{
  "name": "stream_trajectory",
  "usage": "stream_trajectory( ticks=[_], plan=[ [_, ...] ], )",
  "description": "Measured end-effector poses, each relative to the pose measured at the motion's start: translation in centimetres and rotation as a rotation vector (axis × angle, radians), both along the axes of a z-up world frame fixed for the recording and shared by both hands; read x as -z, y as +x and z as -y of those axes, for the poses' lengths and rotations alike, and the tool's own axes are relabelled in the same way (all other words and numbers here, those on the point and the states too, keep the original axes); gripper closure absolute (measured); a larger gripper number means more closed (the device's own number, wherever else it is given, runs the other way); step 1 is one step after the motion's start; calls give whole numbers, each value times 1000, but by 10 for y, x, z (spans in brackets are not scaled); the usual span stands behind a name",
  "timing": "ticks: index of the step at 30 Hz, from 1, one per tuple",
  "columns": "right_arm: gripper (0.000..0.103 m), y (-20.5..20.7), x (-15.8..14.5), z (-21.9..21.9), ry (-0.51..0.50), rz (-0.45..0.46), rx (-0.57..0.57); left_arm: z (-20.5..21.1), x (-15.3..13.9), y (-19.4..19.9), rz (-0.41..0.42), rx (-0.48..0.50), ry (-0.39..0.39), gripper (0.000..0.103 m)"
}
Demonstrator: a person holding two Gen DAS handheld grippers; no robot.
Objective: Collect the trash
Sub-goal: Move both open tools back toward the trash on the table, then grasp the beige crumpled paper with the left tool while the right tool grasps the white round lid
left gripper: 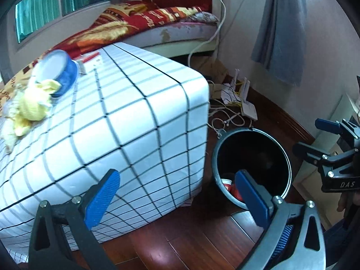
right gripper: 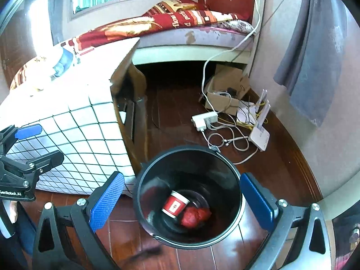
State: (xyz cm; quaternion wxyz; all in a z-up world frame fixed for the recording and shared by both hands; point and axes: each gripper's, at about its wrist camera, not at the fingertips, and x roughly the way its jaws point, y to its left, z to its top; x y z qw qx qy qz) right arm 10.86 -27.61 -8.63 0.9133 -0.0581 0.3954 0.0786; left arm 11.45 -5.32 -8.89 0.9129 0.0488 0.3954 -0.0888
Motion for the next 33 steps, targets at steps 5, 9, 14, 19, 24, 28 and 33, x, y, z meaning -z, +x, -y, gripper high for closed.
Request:
stream_trajectory(
  ticks=[5,9,14,19,24,28,33],
  plan=[
    [0,-5,-19,-19,24,44,-25,-22,-18,-12,41,-45,-3,0],
    [0,-6,-34,-37,44,85,-49,-47,-32,-21,88,-105,17,0],
    [0,-2,-51,-69,68,133,-114,-88,-44,-31,115,-187,0,0],
    [0,7,-57,-107,111,147,-197,-136,-51,-40,149,-287,-12,0],
    [0,24,-63,-157,103,118,-250,-185,-56,-34,175,-372,-7,2],
    [0,38,-68,-195,102,141,-297,-214,-57,-20,189,-419,-8,10],
    [0,71,-73,-233,99,162,-338,-241,-53,4,188,-429,-26,18]
  ],
)
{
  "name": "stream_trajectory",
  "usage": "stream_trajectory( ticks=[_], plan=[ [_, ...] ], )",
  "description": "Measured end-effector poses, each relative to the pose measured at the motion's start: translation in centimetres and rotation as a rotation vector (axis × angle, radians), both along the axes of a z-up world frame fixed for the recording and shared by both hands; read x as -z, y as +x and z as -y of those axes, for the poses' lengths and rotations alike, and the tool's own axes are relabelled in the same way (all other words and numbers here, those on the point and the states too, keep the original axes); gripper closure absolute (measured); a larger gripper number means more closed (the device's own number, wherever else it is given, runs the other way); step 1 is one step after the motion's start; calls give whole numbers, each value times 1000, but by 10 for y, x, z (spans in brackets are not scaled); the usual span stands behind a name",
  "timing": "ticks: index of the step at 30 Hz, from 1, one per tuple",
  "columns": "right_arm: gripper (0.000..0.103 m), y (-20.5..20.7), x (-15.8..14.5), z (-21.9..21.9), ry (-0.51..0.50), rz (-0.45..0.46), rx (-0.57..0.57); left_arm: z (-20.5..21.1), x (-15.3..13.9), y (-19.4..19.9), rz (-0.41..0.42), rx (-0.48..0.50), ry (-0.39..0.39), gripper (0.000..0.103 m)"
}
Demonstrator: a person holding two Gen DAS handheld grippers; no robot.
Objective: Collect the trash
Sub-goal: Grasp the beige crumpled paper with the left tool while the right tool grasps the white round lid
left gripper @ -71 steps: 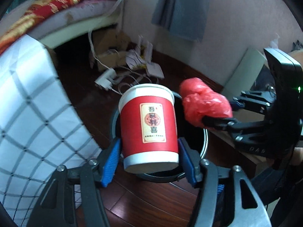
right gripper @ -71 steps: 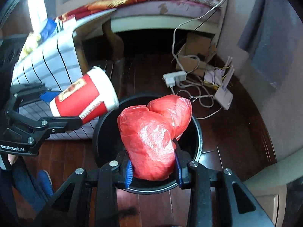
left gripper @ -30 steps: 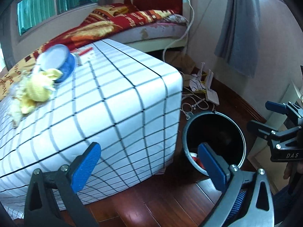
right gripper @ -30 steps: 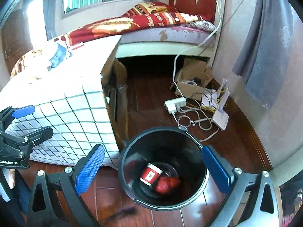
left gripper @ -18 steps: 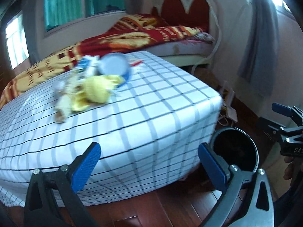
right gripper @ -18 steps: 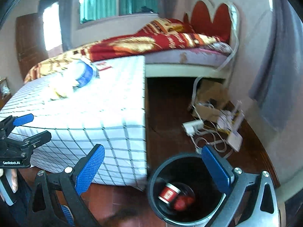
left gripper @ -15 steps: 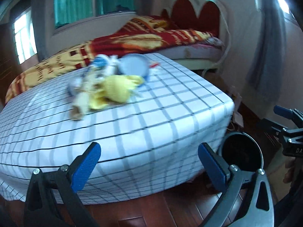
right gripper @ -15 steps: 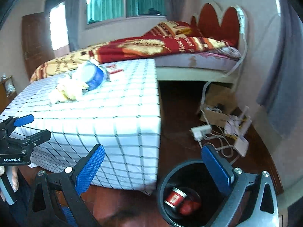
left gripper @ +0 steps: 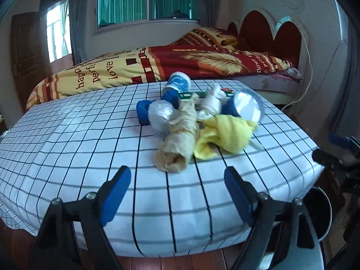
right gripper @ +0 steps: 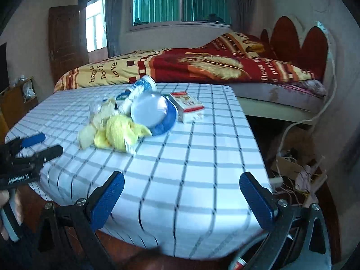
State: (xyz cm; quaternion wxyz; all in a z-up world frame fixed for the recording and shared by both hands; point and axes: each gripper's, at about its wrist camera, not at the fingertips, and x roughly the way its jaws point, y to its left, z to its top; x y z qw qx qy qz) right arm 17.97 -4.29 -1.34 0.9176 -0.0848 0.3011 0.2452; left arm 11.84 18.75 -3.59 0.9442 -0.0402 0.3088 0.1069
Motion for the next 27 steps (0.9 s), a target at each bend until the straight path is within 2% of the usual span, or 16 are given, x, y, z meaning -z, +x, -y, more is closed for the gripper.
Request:
stream_trajectory(
  ticks=[3,7,10,12,13,14,15,17,20,23,27],
  plan=[
    [0,26,-3,-18,-6,2,-7,-10,6,18,-7,1,-15,19],
    [0,50,0,-36,-34,-11,-17,-17,19,41,-55,4,-24,25],
    [0,59,6,-43,-44,-24,-21,-26,29,59,-83,17,-79,29],
    [0,63,11,-46,-38,-36,-22,-28,31,66,-90,34,-113,36],
    [0,64,12,-47,-35,-40,-21,-27,33,70,-97,60,-138,48],
    [0,65,13,-48,-30,-45,-24,-25,34,72,-102,83,-153,73],
    [0,65,13,-49,-26,-48,-28,-24,34,73,-107,97,-161,78],
    [0,63,12,-54,-16,-47,-44,-22,28,63,-80,105,-160,82],
    [0,58,10,-64,-12,-33,-72,-26,19,46,-50,89,-155,82],
    [0,62,7,-73,2,-28,-75,-35,13,31,-29,52,-124,82],
    [0,74,5,-88,7,-38,-64,-56,13,22,-30,-10,-134,82]
  ],
)
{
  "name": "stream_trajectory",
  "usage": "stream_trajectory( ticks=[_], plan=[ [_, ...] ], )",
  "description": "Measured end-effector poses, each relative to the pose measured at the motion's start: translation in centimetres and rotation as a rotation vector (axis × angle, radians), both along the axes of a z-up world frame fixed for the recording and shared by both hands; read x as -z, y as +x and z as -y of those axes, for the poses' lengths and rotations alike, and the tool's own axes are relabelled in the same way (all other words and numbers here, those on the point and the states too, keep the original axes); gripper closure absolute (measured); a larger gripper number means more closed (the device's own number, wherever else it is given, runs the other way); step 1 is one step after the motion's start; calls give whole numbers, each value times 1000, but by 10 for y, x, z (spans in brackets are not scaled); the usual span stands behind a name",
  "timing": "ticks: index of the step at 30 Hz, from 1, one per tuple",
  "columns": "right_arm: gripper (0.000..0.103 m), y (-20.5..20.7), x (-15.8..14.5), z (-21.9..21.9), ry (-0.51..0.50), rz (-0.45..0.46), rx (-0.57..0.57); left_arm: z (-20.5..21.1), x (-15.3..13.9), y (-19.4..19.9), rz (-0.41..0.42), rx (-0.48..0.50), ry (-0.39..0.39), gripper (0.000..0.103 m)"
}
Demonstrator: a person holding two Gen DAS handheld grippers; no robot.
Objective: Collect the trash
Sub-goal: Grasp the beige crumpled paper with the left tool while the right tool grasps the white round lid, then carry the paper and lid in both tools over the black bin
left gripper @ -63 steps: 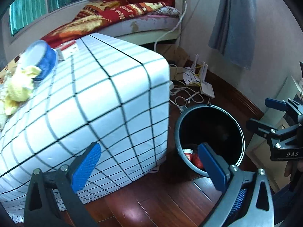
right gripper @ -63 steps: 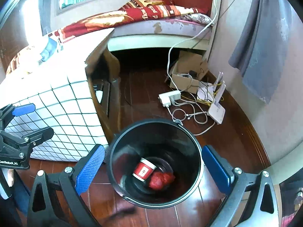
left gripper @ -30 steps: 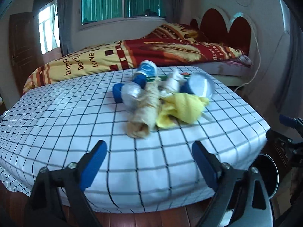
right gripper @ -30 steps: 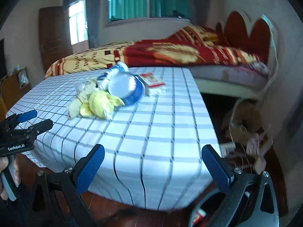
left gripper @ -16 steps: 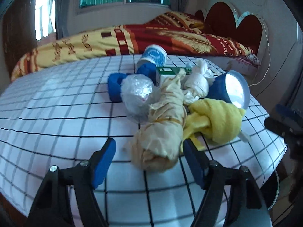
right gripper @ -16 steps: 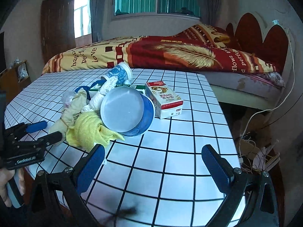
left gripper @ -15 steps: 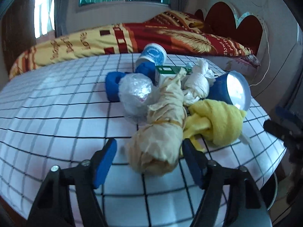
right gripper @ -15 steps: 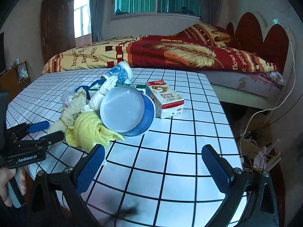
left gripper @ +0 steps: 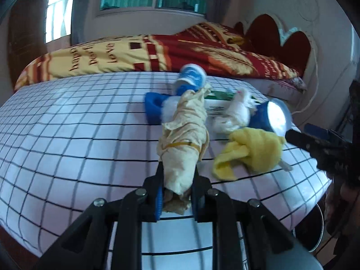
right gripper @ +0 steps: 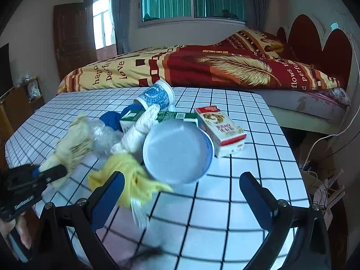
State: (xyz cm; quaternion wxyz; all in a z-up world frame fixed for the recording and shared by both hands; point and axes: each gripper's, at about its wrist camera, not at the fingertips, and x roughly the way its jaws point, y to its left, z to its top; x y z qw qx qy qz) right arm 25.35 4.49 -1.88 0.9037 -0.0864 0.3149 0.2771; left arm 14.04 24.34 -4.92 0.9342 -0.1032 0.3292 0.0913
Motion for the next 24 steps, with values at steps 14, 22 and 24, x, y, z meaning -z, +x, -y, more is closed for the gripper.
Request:
stream_trajectory(
  ticks=[14,22,24],
  plan=[
    [24,41,10,-26,-3,-109,20,-13,1,10,3,-34,-15,82],
    [24,11,-19,23,32,-3,56,12,-8,-2,28,6,0,82],
    [24,3,-27,40,40,12,70,18,-11,-5,32,15,4,82]
  ],
)
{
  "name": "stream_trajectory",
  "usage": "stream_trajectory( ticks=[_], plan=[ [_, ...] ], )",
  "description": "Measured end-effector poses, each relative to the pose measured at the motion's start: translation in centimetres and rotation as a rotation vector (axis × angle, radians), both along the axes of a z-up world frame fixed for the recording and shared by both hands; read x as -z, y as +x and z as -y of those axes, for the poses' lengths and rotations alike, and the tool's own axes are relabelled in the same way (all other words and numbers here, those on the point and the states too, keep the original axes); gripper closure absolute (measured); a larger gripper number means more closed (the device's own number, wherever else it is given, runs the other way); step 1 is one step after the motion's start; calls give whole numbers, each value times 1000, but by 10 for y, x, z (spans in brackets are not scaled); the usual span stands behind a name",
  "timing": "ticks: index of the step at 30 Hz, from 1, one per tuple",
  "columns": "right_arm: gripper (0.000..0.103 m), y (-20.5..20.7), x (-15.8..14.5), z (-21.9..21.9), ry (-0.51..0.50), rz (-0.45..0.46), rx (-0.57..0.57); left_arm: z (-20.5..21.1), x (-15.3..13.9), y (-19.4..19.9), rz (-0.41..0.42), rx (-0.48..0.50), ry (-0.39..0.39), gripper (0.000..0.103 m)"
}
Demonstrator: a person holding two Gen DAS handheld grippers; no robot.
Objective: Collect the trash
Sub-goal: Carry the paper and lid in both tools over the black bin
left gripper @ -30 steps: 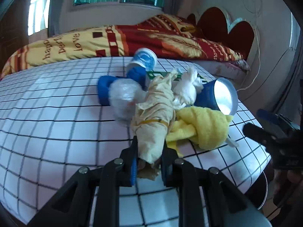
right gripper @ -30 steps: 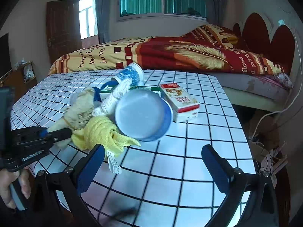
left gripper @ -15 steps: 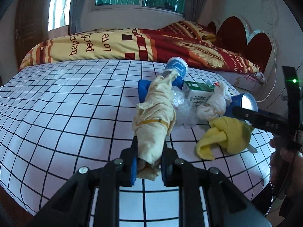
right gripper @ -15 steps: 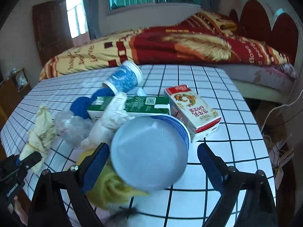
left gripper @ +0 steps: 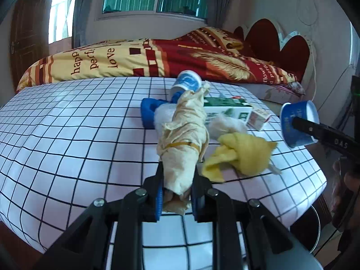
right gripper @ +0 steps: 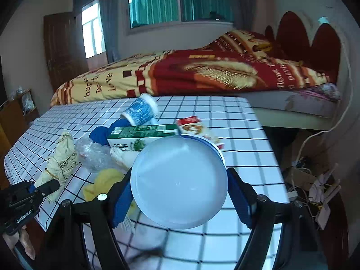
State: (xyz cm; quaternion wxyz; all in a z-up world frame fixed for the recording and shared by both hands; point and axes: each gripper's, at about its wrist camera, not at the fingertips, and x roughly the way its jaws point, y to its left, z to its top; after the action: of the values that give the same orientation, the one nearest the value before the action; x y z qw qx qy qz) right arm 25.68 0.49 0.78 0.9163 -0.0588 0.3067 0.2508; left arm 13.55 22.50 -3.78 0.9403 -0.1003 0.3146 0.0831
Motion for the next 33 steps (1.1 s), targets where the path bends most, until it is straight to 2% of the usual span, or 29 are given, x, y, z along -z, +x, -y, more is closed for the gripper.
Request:
stream_trajectory(
  ticks=[8,15,33],
  plan=[
    [25,-37,-14,59,22,27,42,40,-9,-7,7,74,9,83],
    [25,-75,-11,120,11,30,112,84,-13,-13,16,158,7,84],
    [25,-137,10,273,-5,2,299,234,-1,-15,-27,480,17,84]
  ],
)
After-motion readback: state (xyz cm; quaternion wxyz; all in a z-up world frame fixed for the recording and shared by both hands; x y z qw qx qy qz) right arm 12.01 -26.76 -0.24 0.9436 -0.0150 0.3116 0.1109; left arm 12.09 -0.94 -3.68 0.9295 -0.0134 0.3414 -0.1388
